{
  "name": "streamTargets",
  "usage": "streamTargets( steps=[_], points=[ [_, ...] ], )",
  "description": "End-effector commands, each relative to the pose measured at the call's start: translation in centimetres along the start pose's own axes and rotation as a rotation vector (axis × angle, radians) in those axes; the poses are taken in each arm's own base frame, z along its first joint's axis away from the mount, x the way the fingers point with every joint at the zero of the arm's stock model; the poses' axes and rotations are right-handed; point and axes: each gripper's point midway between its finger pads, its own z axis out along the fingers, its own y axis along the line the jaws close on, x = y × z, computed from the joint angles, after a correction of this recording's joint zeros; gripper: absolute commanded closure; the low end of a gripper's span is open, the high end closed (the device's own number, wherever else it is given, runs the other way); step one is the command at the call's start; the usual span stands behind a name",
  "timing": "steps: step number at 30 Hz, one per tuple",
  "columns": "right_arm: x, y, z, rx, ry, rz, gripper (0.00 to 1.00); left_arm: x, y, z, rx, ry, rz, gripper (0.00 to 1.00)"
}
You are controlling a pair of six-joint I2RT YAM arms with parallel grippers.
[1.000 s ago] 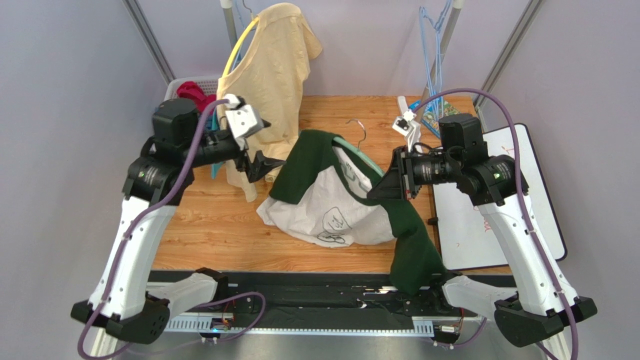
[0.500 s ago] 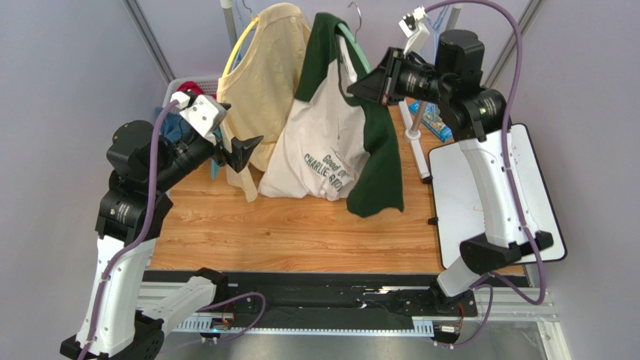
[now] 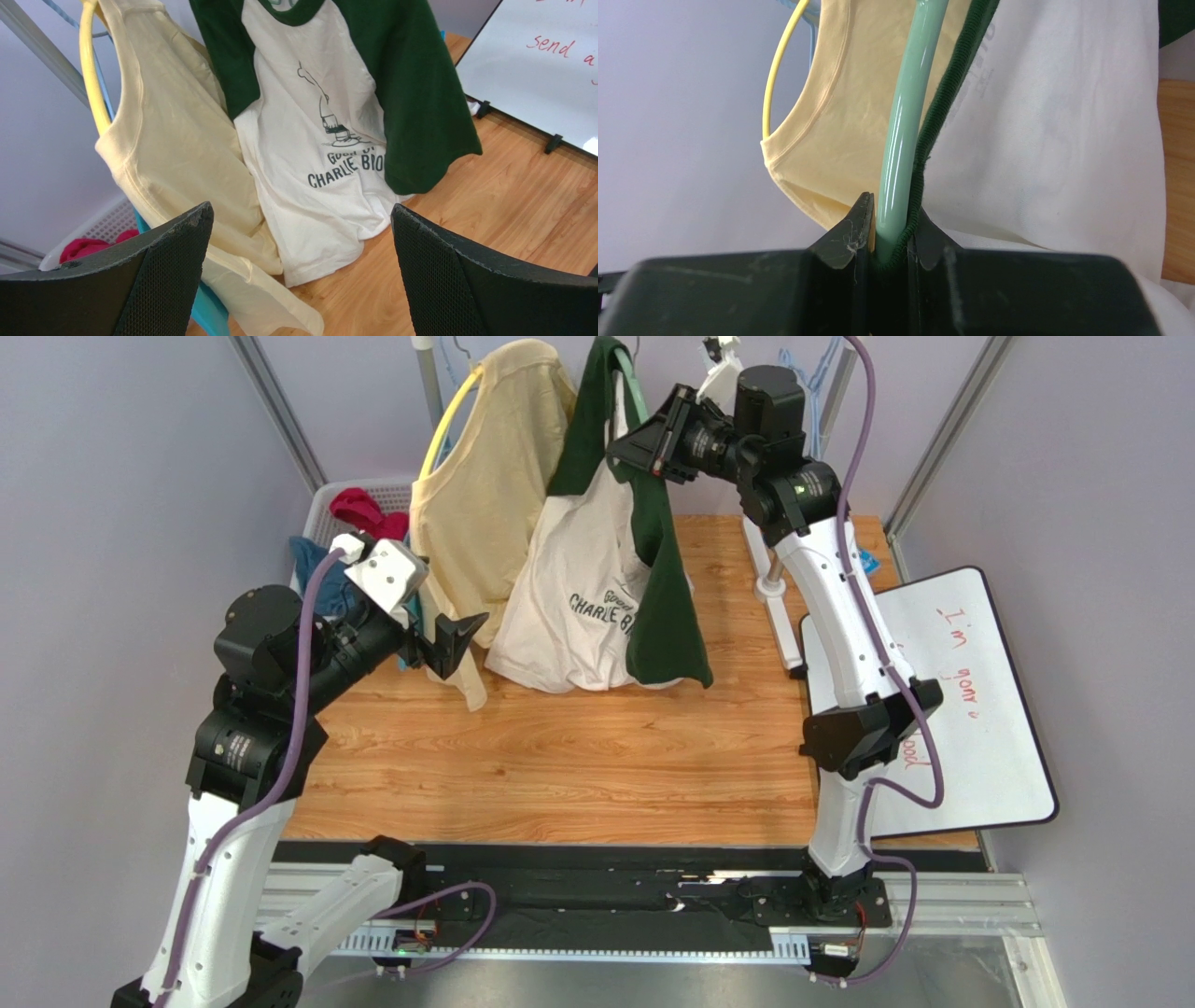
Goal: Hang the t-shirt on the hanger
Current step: Place the hanger at the clothesline.
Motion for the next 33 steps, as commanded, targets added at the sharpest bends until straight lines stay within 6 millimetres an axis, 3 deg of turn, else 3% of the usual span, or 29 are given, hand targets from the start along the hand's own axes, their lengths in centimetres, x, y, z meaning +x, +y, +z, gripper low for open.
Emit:
streamTargets(
  steps=[1, 10, 18, 23, 29, 32, 33],
  points=[
    [-7.4, 5.7, -1.2, -0.149, -0.287, -0.125, 1.0, 0.0, 0.0, -0.4, -0.016, -0.017, -0.006, 0.01],
    [-7.9, 5.4, 1.1, -0.172, -0.336, -0.146, 1.0, 1.0, -0.2, -0.3, -0.011, 0.002, -0.007, 0.01],
    [-6.1, 4.5, 4.9, -0.175, -0.329, -0.18, 1.0, 1.8, -0.2, -0.6, -0.026, 0.019, -0.01, 0.01],
    [-5.5, 5.0, 6.1, -0.177, -0.348, -0.18, 1.0, 2.2, -0.3, -1.1, -0.032, 0.024, -0.013, 0.01],
    [-5.0, 7.2, 6.5, -0.195, -0.385, -0.215, 1.0, 2.8, -0.3, -0.9, -0.037, 0.04, -0.025, 0.01],
    [-4.7, 7.5, 6.5, -0.186, -0.386, -0.205, 0.81, 3.6, 0.0, -0.5, -0.049, 0.075, -0.048, 0.01],
    [-4.4, 7.0, 6.6, -0.172, -0.378, -0.2, 0.65, 4.2, -0.1, -0.5, -0.052, 0.11, -0.084, 0.01]
  ],
)
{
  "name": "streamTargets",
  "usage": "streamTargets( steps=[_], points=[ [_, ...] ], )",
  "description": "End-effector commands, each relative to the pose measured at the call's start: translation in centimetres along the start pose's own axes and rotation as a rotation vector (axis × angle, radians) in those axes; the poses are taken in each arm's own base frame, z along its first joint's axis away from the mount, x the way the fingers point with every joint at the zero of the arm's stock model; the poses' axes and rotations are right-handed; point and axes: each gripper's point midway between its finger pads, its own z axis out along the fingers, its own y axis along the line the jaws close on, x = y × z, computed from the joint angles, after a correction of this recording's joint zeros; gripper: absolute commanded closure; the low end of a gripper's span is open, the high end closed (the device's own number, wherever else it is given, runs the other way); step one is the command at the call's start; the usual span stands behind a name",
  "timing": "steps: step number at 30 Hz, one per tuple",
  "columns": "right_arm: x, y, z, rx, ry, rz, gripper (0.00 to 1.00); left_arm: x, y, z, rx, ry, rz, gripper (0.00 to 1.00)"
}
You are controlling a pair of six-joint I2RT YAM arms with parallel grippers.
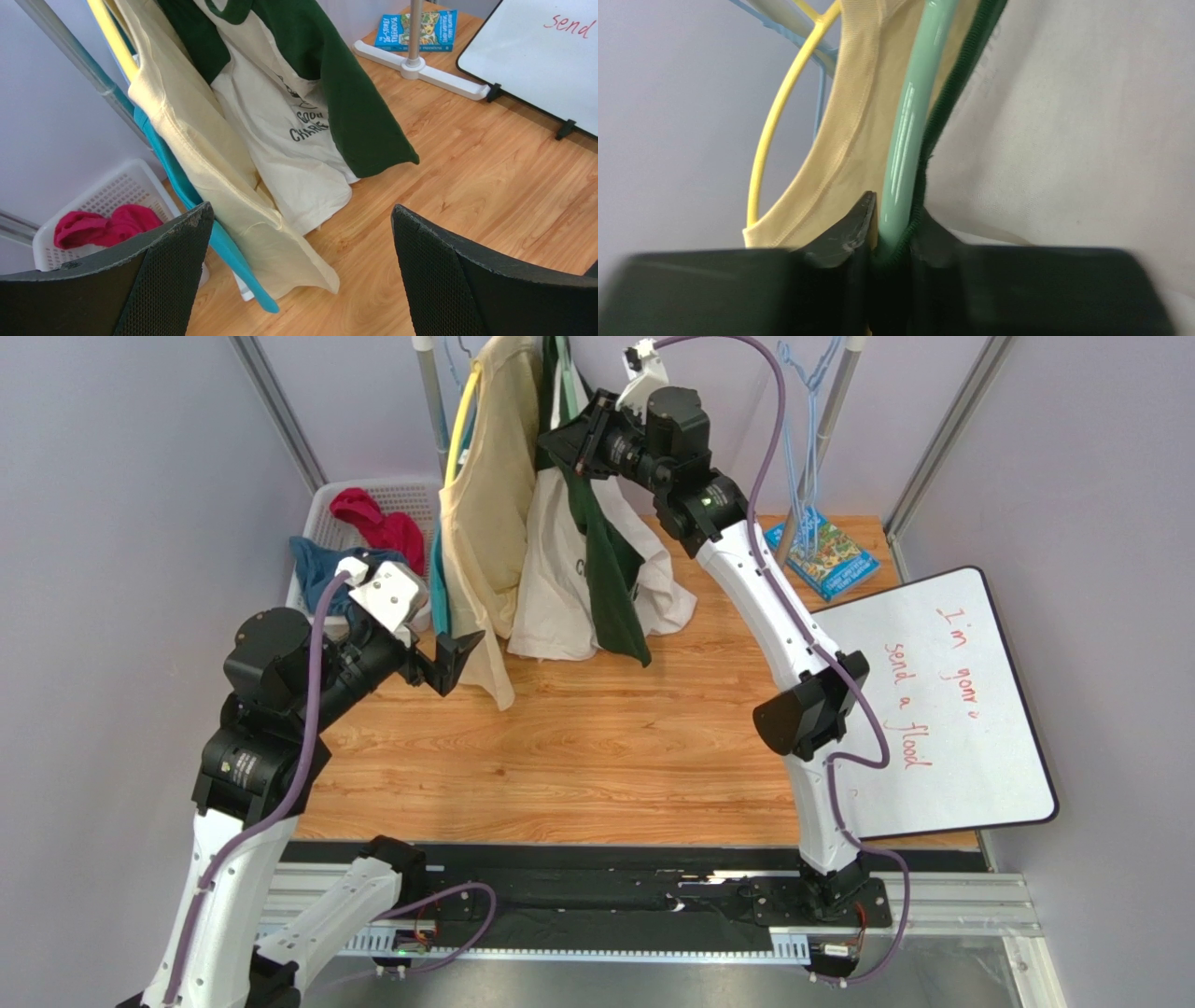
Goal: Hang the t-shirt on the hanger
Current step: Place the hanger at the clothesline, then reset both arms
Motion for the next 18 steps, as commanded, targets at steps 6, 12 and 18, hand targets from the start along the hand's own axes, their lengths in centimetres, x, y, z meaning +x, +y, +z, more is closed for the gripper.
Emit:
streamTargets(
  steps=[6, 12, 18],
  points=[
    [-8.4, 7.0, -5.9, -0.103, -0.228, -0.166, 0.3, 2.9, 0.2, 0.9, -0.012, 0.196, -0.187, 0.01],
    [-7.9, 7.3, -11.5, -0.041, -0.154, -0.328, 0.13, 3.4, -1.3, 1.8, 0.121, 0.347, -0.34, 0.01],
    [-7.1, 5.7, -19.7, 0.088, -0.07, -0.46, 0.0, 0.5, 4.2, 2.5, 0.014, 0.228, -0.531, 0.01]
  ],
)
